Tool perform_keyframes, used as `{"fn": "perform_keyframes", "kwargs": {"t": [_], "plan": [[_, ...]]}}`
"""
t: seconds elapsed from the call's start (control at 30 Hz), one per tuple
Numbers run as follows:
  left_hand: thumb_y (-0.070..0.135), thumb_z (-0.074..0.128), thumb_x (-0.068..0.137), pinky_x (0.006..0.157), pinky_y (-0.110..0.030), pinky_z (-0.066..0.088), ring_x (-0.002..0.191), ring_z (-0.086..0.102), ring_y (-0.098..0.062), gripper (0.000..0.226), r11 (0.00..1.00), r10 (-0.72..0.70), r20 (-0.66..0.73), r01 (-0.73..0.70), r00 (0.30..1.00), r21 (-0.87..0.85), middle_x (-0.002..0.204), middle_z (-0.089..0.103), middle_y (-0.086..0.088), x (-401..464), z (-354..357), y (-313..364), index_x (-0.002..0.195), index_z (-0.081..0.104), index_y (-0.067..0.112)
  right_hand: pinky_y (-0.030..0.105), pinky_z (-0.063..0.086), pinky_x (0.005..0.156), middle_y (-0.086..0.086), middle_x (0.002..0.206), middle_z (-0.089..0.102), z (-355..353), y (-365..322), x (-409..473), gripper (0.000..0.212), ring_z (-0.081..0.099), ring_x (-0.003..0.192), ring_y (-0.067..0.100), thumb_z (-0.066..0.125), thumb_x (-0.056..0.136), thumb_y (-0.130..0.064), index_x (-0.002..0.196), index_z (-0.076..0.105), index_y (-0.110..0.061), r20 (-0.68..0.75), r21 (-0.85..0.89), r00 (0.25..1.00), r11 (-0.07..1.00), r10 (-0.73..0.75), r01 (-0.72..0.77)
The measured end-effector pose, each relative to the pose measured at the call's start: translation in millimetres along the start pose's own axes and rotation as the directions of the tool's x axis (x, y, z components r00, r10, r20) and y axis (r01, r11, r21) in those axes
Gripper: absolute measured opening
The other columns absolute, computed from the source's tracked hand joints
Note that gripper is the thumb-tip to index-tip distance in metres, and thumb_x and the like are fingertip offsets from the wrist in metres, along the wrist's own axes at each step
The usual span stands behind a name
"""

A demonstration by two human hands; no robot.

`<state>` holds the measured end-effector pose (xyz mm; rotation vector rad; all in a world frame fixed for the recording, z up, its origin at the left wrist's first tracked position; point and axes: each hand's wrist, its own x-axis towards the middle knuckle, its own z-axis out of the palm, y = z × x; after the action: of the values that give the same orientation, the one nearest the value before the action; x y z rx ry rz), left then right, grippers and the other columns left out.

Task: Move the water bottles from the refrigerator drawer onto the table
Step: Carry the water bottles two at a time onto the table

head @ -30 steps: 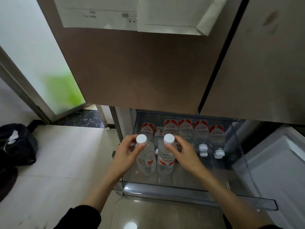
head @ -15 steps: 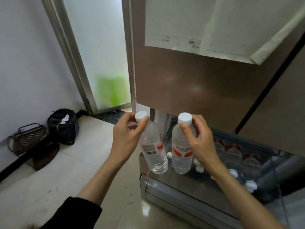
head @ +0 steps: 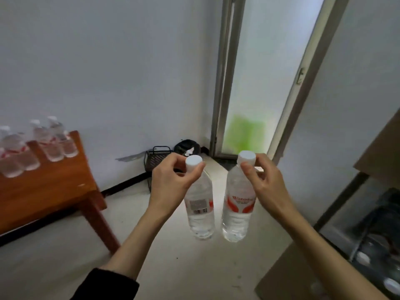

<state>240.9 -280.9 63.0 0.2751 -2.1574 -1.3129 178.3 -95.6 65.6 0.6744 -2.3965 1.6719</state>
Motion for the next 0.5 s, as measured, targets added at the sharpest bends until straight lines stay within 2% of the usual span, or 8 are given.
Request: {"fn": "perform_keyframes", "kwargs": {"t": [0.1, 0.17, 0.23, 0.3, 0.37, 0.5], "plan": [[0.04, 0.07, 0.072, 0.064, -0.01, 0.046, 0.074, 0.059, -0.001, 0.025, 0.993, -0.046, -0.072, 0.053, 0.996, 0.102, 0.077, 0.062, 0.011, 7.2, -79.2, -46.0, 0.079, 0.062, 0.018, 0.029, 0.045, 0.076, -0.001, 0.09, 0.058, 90.3, -18.2, 14.9, 0.006, 0.056, 0.085, 0.011, 0.051, 0.092, -0.025, 0.091, 0.055, -0.02, 0.083, 0.05, 0.996, 0.999, -0.021, 0.017], [0.04, 0.07, 0.072, 0.063, -0.013, 0.047, 0.073, 0.058, -0.001, 0.024, 0.981, -0.082, -0.131, 0.103, 0.988, 0.163, 0.076, 0.06, 0.013, 10.8, -129.9, -72.6, 0.079, 0.061, 0.019, 0.029, 0.047, 0.074, 0.002, 0.091, 0.059, 145.0, -34.5, 25.3, 0.007, 0.057, 0.086, 0.016, 0.052, 0.091, -0.024, 0.091, 0.055, -0.017, 0.138, 0.073, 0.989, 0.996, -0.058, 0.049], [0.041, 0.069, 0.072, 0.067, -0.02, 0.05, 0.076, 0.059, -0.003, 0.026, 0.969, -0.113, -0.19, 0.15, 0.975, 0.195, 0.079, 0.062, 0.01, 13.4, -175.9, -96.2, 0.081, 0.062, 0.017, 0.026, 0.047, 0.072, 0.0, 0.091, 0.059, 195.0, -50.1, 36.3, 0.01, 0.058, 0.085, 0.012, 0.052, 0.091, -0.025, 0.096, 0.055, -0.016, 0.196, 0.085, 0.975, 0.992, -0.108, 0.093], [0.041, 0.068, 0.073, 0.068, -0.024, 0.05, 0.079, 0.059, -0.006, 0.028, 0.958, -0.131, -0.254, 0.188, 0.958, 0.216, 0.082, 0.063, 0.006, 17.3, -216.3, -118.3, 0.083, 0.062, 0.015, 0.029, 0.05, 0.073, -0.003, 0.091, 0.058, 241.3, -64.0, 48.1, 0.011, 0.057, 0.085, 0.01, 0.052, 0.091, -0.027, 0.096, 0.053, -0.017, 0.25, 0.094, 0.955, 0.986, -0.157, 0.137], [0.041, 0.068, 0.074, 0.065, -0.019, 0.047, 0.078, 0.058, -0.004, 0.026, 0.946, -0.147, -0.317, 0.227, 0.937, 0.232, 0.082, 0.062, 0.009, 23.3, -249.0, -138.3, 0.083, 0.061, 0.017, 0.037, 0.052, 0.078, 0.002, 0.092, 0.058, 284.3, -74.6, 59.5, 0.013, 0.058, 0.089, 0.019, 0.051, 0.091, -0.03, 0.095, 0.052, -0.018, 0.319, 0.098, 0.931, 0.983, -0.179, 0.156], [0.037, 0.068, 0.076, 0.06, -0.011, 0.037, 0.076, 0.055, -0.001, 0.022, 0.916, -0.197, -0.409, 0.315, 0.891, 0.247, 0.08, 0.057, 0.015, 44.4, -297.2, -176.6, 0.084, 0.058, 0.019, 0.033, 0.049, 0.08, -0.004, 0.093, 0.057, 362.3, -85.3, 82.2, 0.019, 0.057, 0.091, 0.015, 0.05, 0.091, -0.032, 0.101, 0.054, -0.016, 0.419, 0.098, 0.886, 0.98, -0.2, 0.175]]}}
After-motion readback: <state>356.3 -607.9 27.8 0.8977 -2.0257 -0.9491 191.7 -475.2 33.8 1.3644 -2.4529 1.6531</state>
